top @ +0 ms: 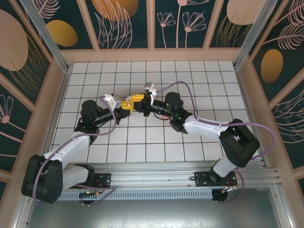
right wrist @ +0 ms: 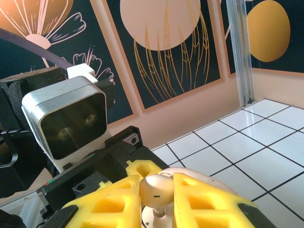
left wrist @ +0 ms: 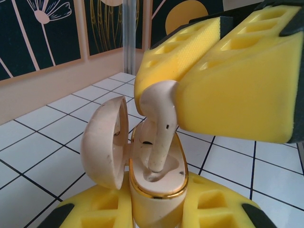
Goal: Insert the wireless bluetooth earbuds into the charging case
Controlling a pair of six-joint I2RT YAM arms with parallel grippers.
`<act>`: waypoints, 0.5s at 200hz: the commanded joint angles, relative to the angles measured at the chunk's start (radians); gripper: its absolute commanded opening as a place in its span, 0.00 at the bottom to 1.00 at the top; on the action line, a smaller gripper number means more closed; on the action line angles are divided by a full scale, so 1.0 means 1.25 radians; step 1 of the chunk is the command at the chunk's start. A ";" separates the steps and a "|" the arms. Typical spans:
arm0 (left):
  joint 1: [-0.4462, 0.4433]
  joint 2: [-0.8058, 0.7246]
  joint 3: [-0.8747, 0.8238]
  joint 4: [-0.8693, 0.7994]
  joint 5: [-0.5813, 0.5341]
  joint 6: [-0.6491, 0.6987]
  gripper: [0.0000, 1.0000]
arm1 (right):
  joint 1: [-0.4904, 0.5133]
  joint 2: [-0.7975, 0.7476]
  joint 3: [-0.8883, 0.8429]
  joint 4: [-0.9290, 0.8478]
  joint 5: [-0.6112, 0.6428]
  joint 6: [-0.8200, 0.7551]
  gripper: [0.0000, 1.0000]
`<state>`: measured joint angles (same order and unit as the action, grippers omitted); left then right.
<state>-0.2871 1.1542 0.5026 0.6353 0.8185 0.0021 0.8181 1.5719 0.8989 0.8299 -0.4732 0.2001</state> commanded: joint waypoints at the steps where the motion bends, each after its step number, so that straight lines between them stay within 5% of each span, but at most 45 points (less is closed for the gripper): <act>1: -0.009 -0.028 0.009 0.045 0.033 0.013 0.10 | 0.011 0.017 0.020 -0.053 -0.019 -0.012 0.19; 100: -0.009 -0.060 0.007 0.034 0.026 0.049 0.11 | 0.017 0.008 0.024 -0.178 -0.039 -0.071 0.19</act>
<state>-0.2871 1.1267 0.4953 0.5762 0.8024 0.0299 0.8185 1.5719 0.9176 0.7429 -0.4973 0.1490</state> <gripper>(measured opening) 0.181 0.196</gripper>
